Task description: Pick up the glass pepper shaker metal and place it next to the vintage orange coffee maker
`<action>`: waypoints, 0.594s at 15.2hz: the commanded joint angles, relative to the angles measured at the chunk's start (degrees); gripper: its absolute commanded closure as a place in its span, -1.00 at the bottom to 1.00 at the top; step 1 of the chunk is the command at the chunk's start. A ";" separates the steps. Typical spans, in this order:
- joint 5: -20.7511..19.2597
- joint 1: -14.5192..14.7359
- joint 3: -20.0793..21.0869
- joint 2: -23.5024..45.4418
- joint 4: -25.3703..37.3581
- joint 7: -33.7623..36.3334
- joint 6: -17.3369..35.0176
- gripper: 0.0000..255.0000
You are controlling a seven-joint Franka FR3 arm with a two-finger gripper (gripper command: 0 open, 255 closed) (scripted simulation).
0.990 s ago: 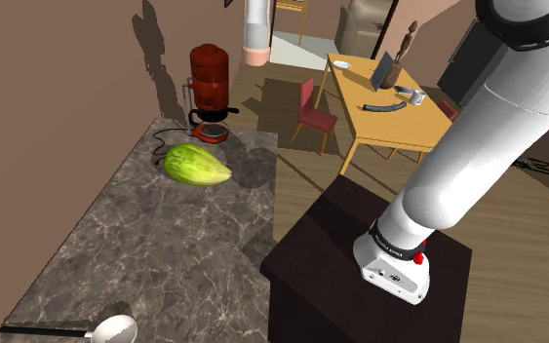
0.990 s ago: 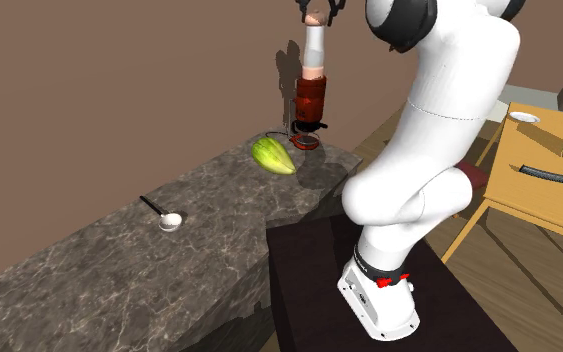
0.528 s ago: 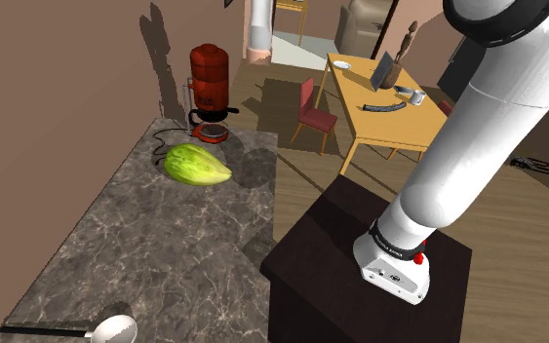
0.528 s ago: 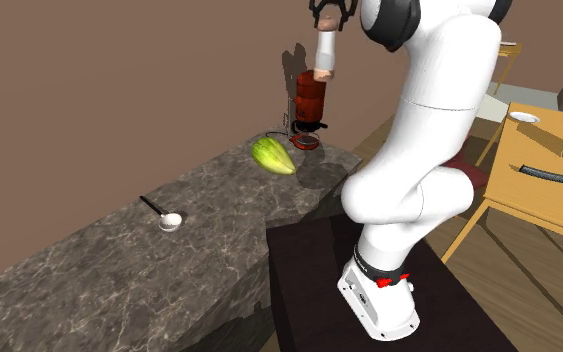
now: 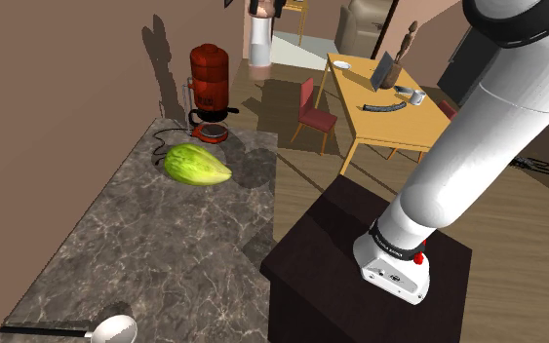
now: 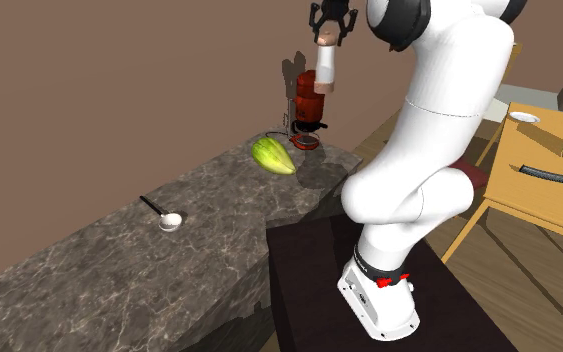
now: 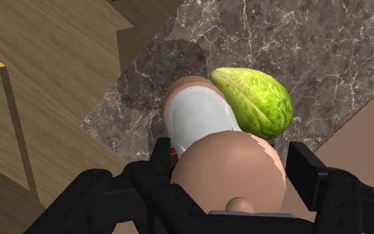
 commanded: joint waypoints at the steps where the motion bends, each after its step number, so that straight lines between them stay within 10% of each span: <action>1: -0.04 0.08 0.08 -0.68 -2.51 -0.07 1.87 1.00; 9: -0.07 0.14 0.14 -2.73 -11.31 -0.75 8.60 1.00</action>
